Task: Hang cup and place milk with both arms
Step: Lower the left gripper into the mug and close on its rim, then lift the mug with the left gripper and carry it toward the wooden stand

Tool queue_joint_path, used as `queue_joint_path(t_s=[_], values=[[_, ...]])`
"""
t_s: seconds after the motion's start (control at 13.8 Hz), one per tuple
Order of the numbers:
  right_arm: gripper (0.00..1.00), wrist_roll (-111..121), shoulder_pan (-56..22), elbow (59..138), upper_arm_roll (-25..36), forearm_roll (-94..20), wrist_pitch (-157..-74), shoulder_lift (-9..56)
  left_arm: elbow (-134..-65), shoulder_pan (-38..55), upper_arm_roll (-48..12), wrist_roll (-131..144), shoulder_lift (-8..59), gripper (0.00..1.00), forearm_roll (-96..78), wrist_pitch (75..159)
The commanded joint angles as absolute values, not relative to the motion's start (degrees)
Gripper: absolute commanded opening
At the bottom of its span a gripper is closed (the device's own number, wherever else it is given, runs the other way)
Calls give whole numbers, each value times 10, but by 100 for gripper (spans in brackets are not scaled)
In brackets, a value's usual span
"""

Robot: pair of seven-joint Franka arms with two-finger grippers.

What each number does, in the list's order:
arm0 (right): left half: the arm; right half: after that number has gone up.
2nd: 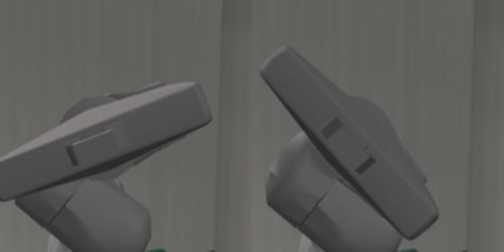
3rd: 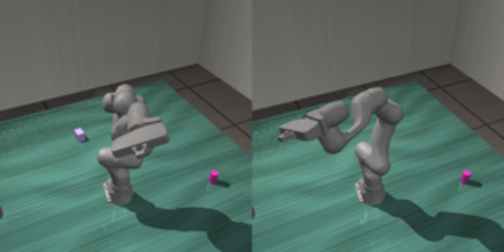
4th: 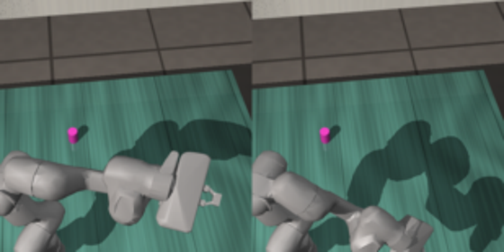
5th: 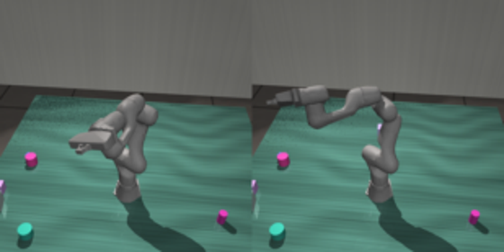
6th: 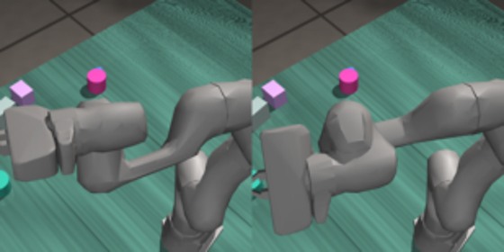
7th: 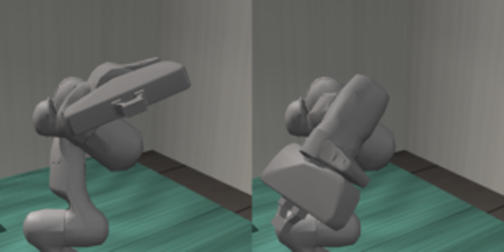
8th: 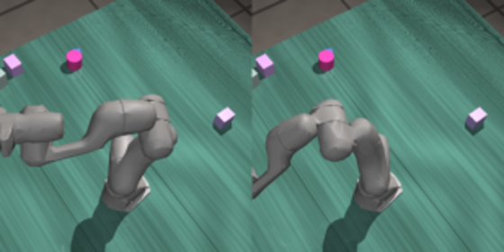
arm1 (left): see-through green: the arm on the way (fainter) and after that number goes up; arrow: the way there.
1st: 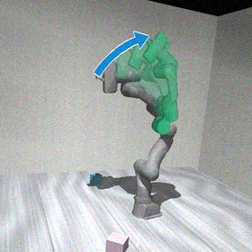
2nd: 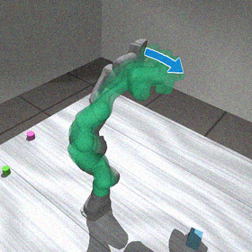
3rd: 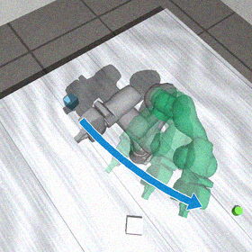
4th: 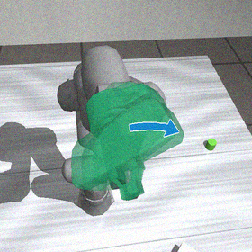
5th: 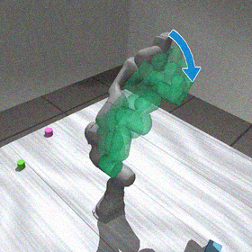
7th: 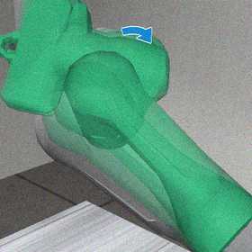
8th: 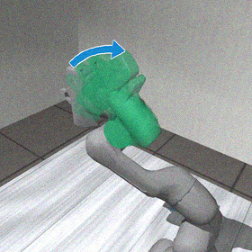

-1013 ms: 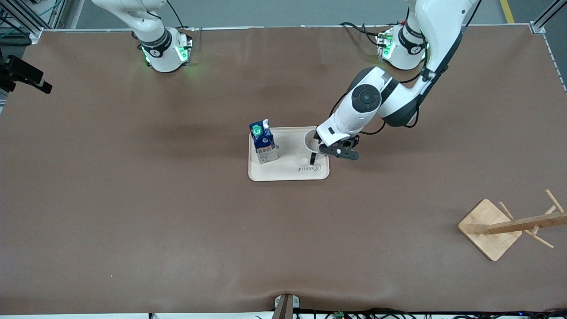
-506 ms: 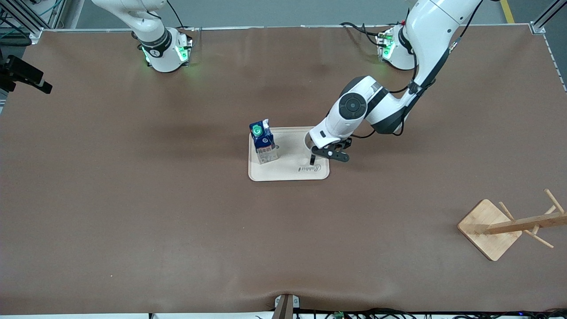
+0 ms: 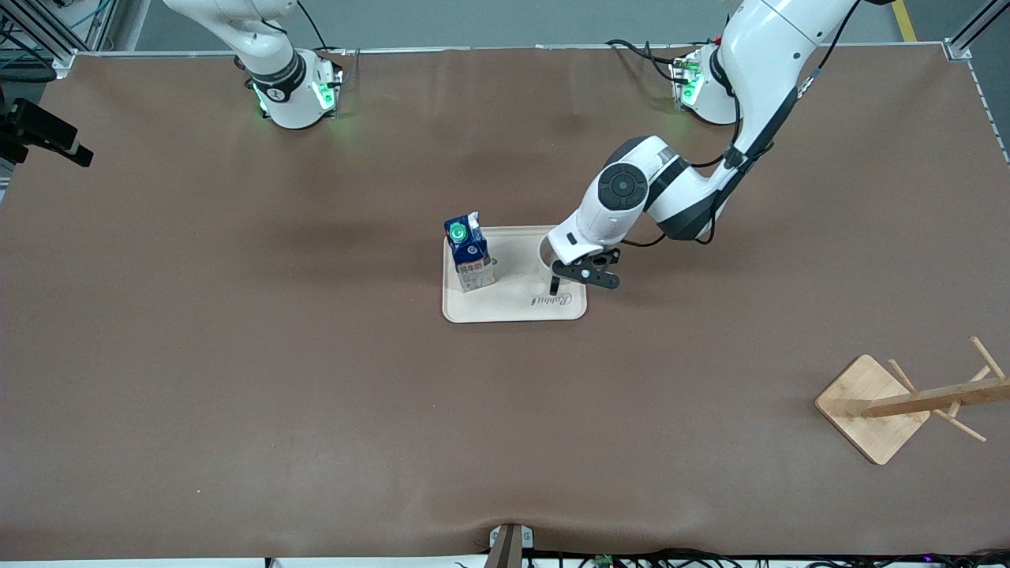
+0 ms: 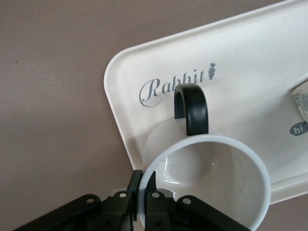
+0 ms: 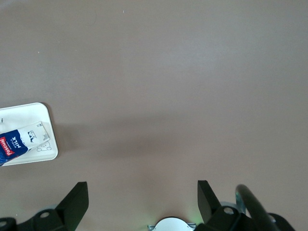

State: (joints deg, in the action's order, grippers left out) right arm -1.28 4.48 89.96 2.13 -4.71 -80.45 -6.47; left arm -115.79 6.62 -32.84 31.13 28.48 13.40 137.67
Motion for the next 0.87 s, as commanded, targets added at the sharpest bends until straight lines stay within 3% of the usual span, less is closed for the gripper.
queue_joint_path(t_s=[0.0, 0.22, 0.58, 0.8], values=[[100, -8, 57, 906, 15, -58, -806, -69, -1136, 69, -330, 326, 287, 0, 150, 1375], [100, -8, 57, 905, 15, -58, -806, -69, -1117, 60, -330, 323, 259, 0, 150, 1348], [100, -8, 59, 905, 16, -68, -806, -69, -1006, 22, -331, 310, 184, 0, 136, 1146], [100, -8, 67, 906, 16, -74, -805, -69, -950, -19, -330, 293, 167, 0, 136, 1098]])
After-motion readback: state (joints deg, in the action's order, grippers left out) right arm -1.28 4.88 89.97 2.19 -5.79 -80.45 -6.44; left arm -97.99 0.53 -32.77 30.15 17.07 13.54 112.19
